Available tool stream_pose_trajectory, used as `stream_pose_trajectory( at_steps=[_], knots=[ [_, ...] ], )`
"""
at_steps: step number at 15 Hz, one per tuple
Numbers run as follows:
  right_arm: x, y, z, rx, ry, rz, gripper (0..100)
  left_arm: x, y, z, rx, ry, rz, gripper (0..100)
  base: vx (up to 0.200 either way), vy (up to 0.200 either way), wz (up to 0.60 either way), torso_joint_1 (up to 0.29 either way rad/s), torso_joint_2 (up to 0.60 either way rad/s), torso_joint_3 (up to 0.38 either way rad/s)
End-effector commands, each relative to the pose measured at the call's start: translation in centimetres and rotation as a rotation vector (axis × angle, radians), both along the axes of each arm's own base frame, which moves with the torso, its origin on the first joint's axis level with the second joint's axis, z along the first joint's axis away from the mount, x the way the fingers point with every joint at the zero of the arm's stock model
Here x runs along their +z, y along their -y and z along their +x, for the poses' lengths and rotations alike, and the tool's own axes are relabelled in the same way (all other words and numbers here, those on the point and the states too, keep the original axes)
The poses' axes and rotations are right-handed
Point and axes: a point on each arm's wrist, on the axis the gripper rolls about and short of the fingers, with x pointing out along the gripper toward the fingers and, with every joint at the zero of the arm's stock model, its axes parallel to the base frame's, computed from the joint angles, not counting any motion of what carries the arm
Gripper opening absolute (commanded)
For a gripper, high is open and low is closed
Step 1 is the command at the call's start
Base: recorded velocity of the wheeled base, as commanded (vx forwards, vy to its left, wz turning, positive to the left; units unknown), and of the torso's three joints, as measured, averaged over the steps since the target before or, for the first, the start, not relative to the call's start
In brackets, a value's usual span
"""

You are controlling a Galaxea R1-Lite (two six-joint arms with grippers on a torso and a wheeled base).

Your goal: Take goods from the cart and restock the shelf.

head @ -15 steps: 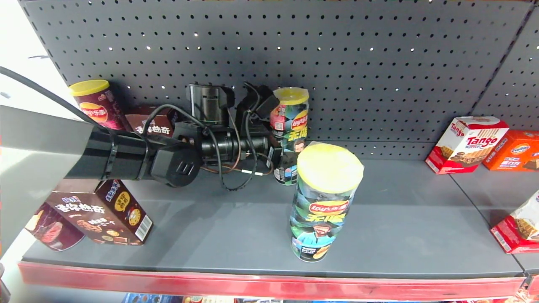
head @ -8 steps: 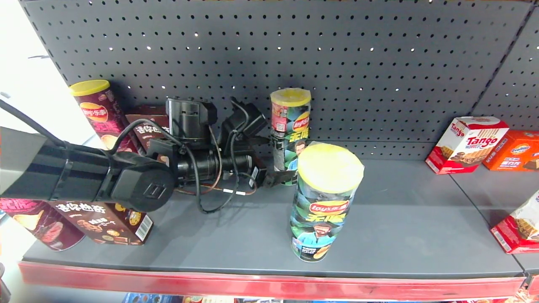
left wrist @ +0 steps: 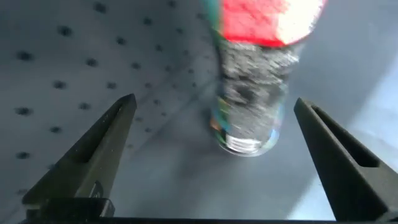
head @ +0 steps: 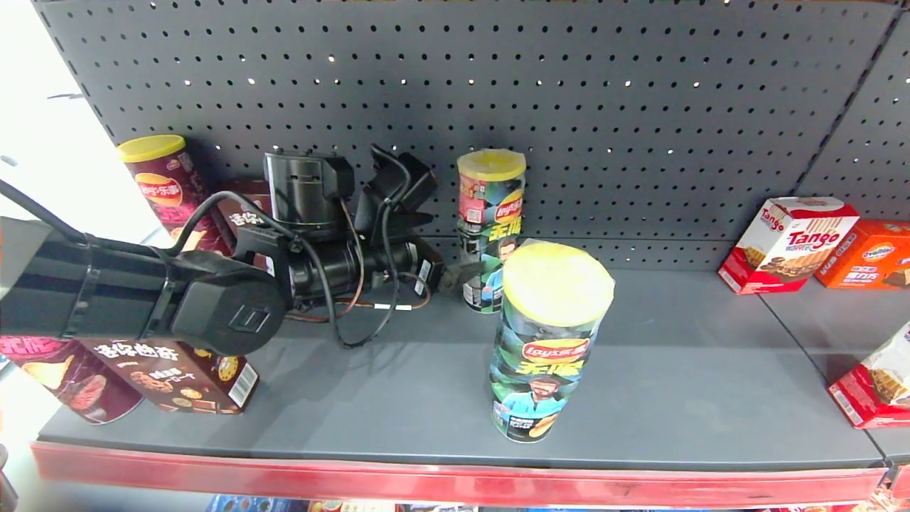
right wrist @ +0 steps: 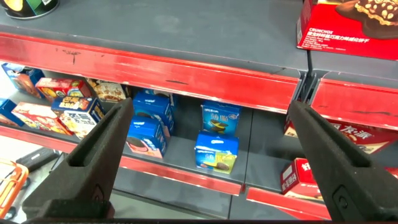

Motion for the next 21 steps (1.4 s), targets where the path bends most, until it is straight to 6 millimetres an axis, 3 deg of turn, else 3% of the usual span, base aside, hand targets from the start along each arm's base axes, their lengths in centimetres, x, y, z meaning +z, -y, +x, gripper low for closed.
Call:
stream_pose_trajectory(
  at_steps=[1,14,19,21],
  knots=[
    [0.0,0.0,0.0,0.000,-0.001,-0.001,100,-0.1,0.3,0.6,0.015,0.006,-0.001,100,0.000,0.000,0.00,0.000,0.00,0.000],
    [0.0,0.0,0.0,0.002,-0.001,0.000,100,-0.2,-1.0,1.1,0.052,0.002,0.002,100,0.000,0.000,0.00,0.000,0.00,0.000],
    [0.0,0.0,0.0,0.002,-0.001,0.000,100,0.1,-2.0,-3.6,0.015,0.041,-0.015,100,0.000,0.000,0.00,0.000,0.00,0.000],
    [0.0,0.0,0.0,0.000,-0.001,-0.001,100,-0.1,-2.3,-3.9,0.032,0.052,-0.020,100,0.000,0.000,0.00,0.000,0.00,0.000]
  ],
)
